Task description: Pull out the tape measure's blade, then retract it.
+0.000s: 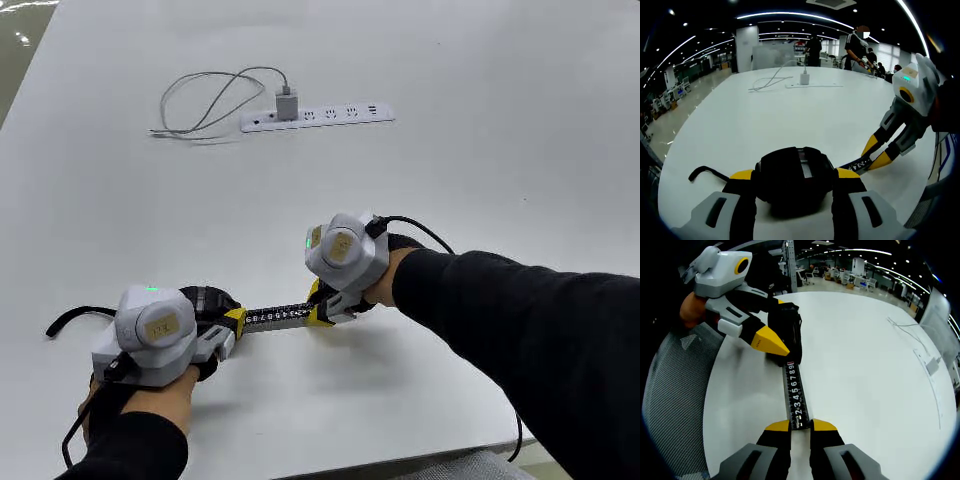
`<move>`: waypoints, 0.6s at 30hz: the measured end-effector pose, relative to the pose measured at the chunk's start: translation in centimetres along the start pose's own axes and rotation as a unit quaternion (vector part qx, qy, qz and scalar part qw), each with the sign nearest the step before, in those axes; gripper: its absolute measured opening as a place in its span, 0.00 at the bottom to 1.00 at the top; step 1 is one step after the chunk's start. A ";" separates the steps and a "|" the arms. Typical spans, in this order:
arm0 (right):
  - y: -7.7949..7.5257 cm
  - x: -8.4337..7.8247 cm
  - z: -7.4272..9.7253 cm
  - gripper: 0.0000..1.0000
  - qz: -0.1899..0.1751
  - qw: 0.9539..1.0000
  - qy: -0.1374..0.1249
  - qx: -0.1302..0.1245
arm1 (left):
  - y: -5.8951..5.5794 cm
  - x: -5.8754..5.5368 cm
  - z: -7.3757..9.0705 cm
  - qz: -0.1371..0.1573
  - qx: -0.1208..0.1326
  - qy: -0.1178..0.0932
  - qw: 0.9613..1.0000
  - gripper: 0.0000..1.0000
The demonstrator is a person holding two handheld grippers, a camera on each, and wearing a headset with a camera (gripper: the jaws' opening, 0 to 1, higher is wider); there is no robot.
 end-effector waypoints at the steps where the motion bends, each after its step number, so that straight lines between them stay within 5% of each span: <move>1: 0.0 0.0 0.0 0.10 0.000 1.000 0.000 0.000 | 0.0 0.0 0.0 0.000 0.000 0.000 1.000 0.56; 18: 0.1 0.4 -0.2 0.10 -0.008 1.000 -0.004 0.003 | 0.0 0.0 0.0 0.001 -0.002 0.001 1.000 0.56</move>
Point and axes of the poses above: the centre of the closed fingertips' face, and the gripper's own axes: z roughly backward along the fingers, y roughly to its left, x roughly out of its top, the point moved 3 cm from there along z, roughly backward along the fingers, and after that the axes turned 3 degrees about -x, right-handed, at the moved point
